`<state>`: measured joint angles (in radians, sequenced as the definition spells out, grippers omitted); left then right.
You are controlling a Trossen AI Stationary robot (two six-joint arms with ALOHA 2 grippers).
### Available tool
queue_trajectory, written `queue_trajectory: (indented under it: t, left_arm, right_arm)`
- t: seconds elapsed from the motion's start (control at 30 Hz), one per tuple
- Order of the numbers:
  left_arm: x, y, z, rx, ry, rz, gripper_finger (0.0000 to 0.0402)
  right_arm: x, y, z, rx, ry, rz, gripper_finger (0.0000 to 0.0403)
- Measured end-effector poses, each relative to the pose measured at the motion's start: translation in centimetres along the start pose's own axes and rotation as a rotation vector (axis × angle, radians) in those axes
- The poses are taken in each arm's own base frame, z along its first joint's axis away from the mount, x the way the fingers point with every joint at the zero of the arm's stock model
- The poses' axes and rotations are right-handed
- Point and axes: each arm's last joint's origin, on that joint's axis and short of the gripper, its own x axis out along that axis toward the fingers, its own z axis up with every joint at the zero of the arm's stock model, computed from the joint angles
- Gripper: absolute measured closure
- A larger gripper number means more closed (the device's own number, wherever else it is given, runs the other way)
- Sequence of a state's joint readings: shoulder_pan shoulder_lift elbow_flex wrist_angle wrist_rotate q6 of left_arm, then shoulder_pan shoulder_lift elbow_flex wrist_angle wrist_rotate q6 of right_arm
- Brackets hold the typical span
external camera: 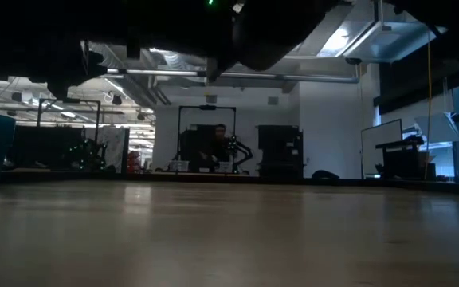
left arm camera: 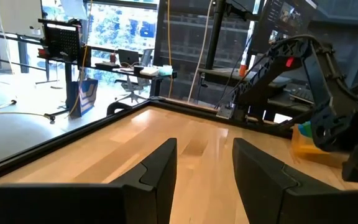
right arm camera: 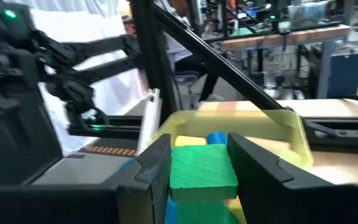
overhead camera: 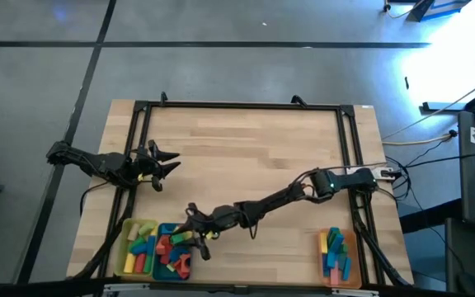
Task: Sort blocks by size
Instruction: Put the green arch block into the blue bin, then return to Home Position
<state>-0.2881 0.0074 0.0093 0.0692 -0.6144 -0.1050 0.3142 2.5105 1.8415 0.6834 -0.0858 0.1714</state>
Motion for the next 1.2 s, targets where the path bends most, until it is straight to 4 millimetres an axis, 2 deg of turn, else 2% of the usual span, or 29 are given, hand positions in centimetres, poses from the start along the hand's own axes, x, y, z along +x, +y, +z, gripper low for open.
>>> queue_trajectory:
  t: [0.27, 0.67, 0.93, 1.07, 1.2]
  left_arm:
    - [0.0, 0.0, 0.0, 0.001, 0.001, 0.000, 0.0267]
    - [0.0, 0.0, 0.0, 0.000, 0.000, 0.000, 0.0267]
    - [0.0, 0.0, 0.0, 0.000, 0.000, 0.000, 0.0267]
    - [0.0, 0.0, 0.0, 0.000, 0.000, 0.000, 0.0267]
    - [0.0, 0.0, 0.0, 0.000, 0.000, 0.000, 0.0267]
  right_arm:
    - [0.6, -0.4, -1.5, -0.029, 0.009, -0.028, 0.0256]
    - [0.6, -0.5, -1.8, -0.020, 0.015, -0.054, 0.0180]
    - [0.6, -0.9, -1.7, -0.020, 0.012, -0.060, 0.0165]
    - [0.5, -1.5, -1.3, -0.018, 0.019, -0.057, 0.0165]
    - [0.2, -2.0, 0.9, -0.016, 0.030, 0.007, 0.0164]
